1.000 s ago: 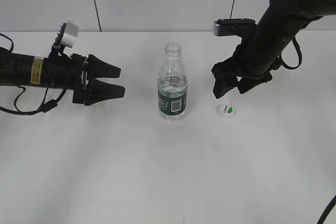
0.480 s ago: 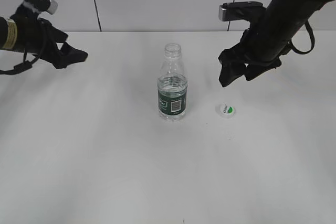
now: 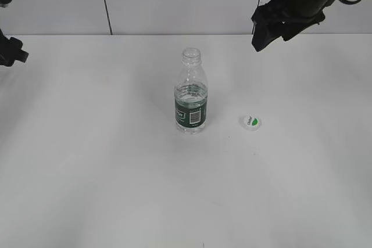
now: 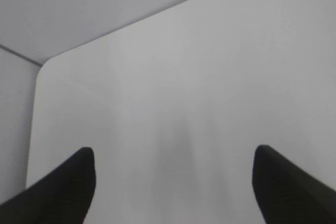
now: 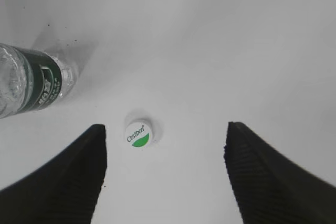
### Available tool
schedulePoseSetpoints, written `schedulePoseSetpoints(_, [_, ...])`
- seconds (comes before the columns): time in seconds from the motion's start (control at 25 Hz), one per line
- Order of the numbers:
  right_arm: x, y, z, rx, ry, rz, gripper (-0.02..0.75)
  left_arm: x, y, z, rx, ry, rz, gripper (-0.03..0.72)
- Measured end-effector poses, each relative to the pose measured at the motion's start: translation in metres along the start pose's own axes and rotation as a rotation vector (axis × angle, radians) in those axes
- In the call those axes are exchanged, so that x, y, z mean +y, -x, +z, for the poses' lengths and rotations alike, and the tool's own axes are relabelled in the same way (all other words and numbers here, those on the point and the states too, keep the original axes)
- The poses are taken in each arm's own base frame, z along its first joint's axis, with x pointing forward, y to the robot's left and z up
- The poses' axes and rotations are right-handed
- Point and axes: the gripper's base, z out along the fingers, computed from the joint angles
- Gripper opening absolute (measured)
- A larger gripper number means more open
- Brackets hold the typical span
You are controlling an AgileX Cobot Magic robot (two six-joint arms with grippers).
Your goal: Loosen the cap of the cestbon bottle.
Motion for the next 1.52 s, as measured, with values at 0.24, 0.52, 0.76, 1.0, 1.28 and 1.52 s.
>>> schedulePoseSetpoints(0.24, [-0.005,0.008,-0.022,0.039,-0.054,-0.015,0.536,0.007,-0.018,-0.012,0.263,0.019,0.025,0.551])
schedulePoseSetpoints(0.52, [-0.016,0.003,-0.036,0.114,-0.036,0.041,0.536,0.022,-0.003,-0.033,0.509,-0.224,-0.088,0.551])
schedulePoseSetpoints(0.76, [-0.058,-0.012,-0.044,0.085,0.004,0.206,0.536,0.050,0.016,-0.060,0.618,-0.281,-0.144,0.551])
schedulePoseSetpoints(1.0, [-0.106,-0.035,-0.058,0.068,-0.043,0.347,0.536,0.054,0.026,-0.089,0.603,-0.363,-0.175,0.552])
schedulePoseSetpoints(1.28, [-0.112,-0.064,-0.092,0.051,-0.079,0.414,0.536,0.064,0.035,-0.126,0.524,-0.348,-0.191,0.552])
schedulePoseSetpoints(1.52, [-0.081,-0.094,-0.112,0.062,-0.050,0.419,0.536,0.055,0.013,-0.161,0.531,-0.391,-0.201,0.552])
